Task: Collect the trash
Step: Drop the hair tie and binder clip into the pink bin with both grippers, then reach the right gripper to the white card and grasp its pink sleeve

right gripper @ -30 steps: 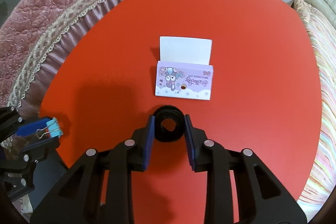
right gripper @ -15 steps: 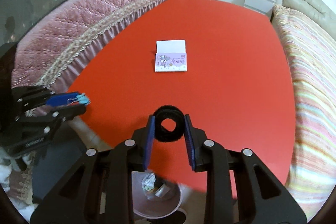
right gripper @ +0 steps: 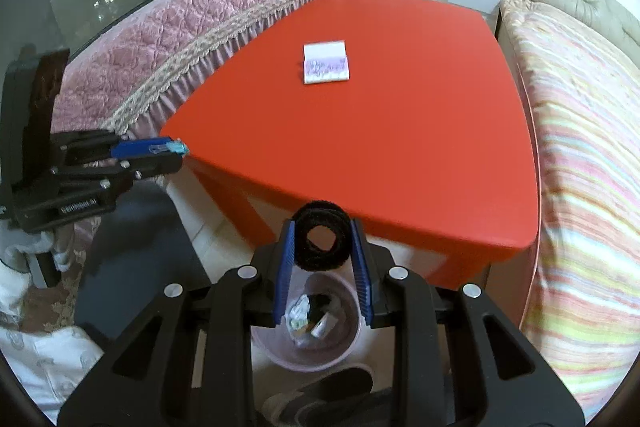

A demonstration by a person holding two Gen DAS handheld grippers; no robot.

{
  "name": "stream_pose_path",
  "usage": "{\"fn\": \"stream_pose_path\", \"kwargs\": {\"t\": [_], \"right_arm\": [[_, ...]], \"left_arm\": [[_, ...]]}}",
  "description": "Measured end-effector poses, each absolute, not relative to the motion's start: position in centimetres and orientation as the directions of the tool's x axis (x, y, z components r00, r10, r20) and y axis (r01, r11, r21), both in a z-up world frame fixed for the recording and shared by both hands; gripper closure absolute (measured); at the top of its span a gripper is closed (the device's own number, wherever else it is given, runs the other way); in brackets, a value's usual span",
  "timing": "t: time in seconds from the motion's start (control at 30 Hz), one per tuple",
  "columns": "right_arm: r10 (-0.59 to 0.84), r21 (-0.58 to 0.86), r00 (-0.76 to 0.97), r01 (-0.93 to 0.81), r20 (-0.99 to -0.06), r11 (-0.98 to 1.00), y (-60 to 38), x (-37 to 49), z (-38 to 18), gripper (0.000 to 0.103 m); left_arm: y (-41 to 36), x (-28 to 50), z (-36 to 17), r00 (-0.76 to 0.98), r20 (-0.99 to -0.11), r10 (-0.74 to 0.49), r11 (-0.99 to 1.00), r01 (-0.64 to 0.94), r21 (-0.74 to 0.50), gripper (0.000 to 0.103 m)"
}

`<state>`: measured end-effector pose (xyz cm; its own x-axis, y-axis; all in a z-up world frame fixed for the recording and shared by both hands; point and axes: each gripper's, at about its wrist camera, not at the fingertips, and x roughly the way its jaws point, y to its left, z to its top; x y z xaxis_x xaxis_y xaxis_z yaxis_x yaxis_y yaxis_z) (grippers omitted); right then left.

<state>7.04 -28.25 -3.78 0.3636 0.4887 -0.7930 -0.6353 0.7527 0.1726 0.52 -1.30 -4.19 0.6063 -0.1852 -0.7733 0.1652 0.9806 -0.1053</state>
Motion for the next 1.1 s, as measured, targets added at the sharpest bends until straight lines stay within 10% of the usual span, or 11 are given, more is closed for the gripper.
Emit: {"fn": "stream_pose_path", "kwargs": {"t": [0.37,0.6,0.93,1.0,1.1], "right_arm": [[0.501,0.242,0.247,-0.650,-0.829,0.721,-27.5,4.5,-7.4,0.073],[0.506,0.250,0.256,-0.637,-0.824,0.729,-27.8,4.3,-7.4,0.016],[0.467,0.209,0.353,-0.570,-0.811,0.795,-30.7,4.7,-5.6,0.008],[0.465,0.211,0.362,-0.560,-0.808,0.801,-31.1,4.8,-5.4,0.008],[0.463,0.213,0.374,-0.546,-0.804,0.810,-31.7,5.0,-5.3,0.008]], "left_arm": [[-2.1,-1.3,-4.9,0.575,-0.791,-0.209,0.975,0.188,-0.121,0.078],[-2.9,-1.9,-4.6,0.570,-0.790,-0.226,0.969,0.216,-0.122,0.078],[-5.3,-2.2,-5.2,0.515,-0.808,-0.287,0.941,0.308,-0.138,0.078],[-6.0,-2.2,-5.3,0.490,-0.811,-0.320,0.927,0.339,-0.162,0.074],[-6.3,-2.0,-5.7,0.480,-0.813,-0.330,0.924,0.341,-0.173,0.030]]}}
